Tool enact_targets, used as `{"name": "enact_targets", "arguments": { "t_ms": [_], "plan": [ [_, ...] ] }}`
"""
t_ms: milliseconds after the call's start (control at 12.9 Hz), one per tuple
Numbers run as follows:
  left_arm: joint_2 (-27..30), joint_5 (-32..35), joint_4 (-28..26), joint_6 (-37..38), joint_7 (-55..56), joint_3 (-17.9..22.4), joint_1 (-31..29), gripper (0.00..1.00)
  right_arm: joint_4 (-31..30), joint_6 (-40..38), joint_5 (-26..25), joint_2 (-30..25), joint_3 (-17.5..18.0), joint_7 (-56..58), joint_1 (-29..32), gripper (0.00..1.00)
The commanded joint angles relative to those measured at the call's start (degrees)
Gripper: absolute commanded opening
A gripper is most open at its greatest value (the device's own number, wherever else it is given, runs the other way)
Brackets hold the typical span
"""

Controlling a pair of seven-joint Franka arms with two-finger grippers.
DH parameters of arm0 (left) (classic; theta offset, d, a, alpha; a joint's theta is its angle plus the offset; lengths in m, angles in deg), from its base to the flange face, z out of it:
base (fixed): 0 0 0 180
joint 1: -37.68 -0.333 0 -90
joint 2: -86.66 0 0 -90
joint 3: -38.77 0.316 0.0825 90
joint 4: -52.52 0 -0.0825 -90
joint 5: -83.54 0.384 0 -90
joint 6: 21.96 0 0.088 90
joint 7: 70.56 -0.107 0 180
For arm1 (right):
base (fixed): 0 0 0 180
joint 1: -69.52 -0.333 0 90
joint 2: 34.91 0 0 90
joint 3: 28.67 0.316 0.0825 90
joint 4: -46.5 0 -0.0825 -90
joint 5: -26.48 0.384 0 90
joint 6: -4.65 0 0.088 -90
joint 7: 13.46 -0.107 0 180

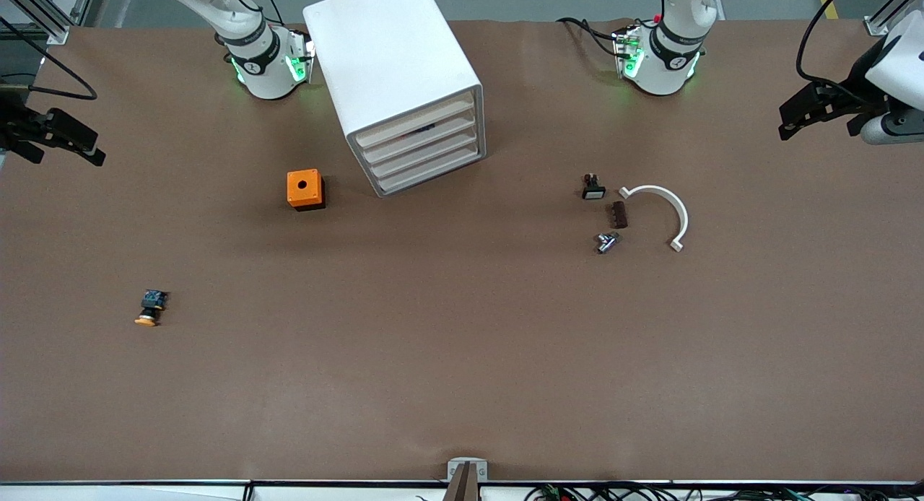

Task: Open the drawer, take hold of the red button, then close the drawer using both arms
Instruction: 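Move the left gripper toward the white cabinet's drawer handle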

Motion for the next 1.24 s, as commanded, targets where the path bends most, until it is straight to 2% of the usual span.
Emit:
{"name": "enact_targets", "arguments": {
  "t_ms": [0,232,464,696,928,1160],
  "plan": [
    [-0.55,0.96,1.49,0.79,-0.64,0.21,-0.02,1.00,-0.78,0.02,-1.12,-0.88,0.33,-0.16,0.20,1.00],
    [-1.24,0.96,2.80,1.14,-0.64,0.38,-0.20,1.00,-0.78,0.03,-1.13,-0.88,0.33,-0.25,0.20,1.00],
    [-5.89,0.78,7.63,1.85,-0.64,1.26,-0.11,1.00,-0.70,-0.06,-1.04,-0.88,0.33,-0.42,0.38,1.00],
    [-8.36,-0.53,6.76,0.89,1.46,0.65,0.94,1.00,-0.43,-0.15,-1.04,-0.79,0.33,-0.42,0.46,1.00],
    [-11.52,-4.13,4.23,-4.28,13.38,-1.19,0.95,1.00,1.06,-0.68,-1.13,0.43,0.16,0.19,0.73,1.00],
    [-16.70,-4.31,2.72,-8.69,28.66,-5.67,1.03,1.00,2.03,-0.59,-1.13,1.49,0.07,0.02,1.96,1.00]
  ]
}}
